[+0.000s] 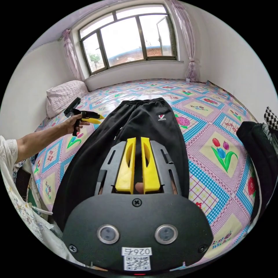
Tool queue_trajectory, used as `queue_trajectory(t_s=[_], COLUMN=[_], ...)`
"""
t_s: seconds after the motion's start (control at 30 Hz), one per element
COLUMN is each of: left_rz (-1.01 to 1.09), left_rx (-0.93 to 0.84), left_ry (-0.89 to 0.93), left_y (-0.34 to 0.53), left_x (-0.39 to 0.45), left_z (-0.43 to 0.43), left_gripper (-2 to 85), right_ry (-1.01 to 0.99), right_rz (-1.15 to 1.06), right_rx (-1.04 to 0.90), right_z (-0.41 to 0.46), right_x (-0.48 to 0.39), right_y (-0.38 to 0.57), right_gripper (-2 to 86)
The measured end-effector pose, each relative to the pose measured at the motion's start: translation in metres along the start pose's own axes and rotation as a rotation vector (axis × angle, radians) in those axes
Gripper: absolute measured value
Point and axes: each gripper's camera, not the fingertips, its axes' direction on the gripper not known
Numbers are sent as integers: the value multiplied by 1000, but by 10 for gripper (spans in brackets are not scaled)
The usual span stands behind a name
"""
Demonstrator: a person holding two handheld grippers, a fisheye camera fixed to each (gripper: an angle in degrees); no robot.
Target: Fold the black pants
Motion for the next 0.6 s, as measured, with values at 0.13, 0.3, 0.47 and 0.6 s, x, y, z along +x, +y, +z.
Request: queue_trajectory(t_s=[0.13, 0.3, 0.47, 0.6], left_rz=[0, 117, 108, 96], left_rx=[-53, -95, -84, -80], left_ry=[-106, -126, -67, -65], left_y=[-21, -32, -34, -34], left_x=[-7, -9, -34, -53], left_z=[13, 15, 7, -7], left_gripper=[47, -2, -6, -2], right_ry=[88, 108, 72, 92], right_rz=[39, 146, 187, 158], right_rx=[-67, -158, -149, -197], right_z=[44, 104, 124, 148], right_x=[43, 99, 108, 100], right_y=[-40, -89, -122, -149], right_gripper=[51, 68, 69, 66])
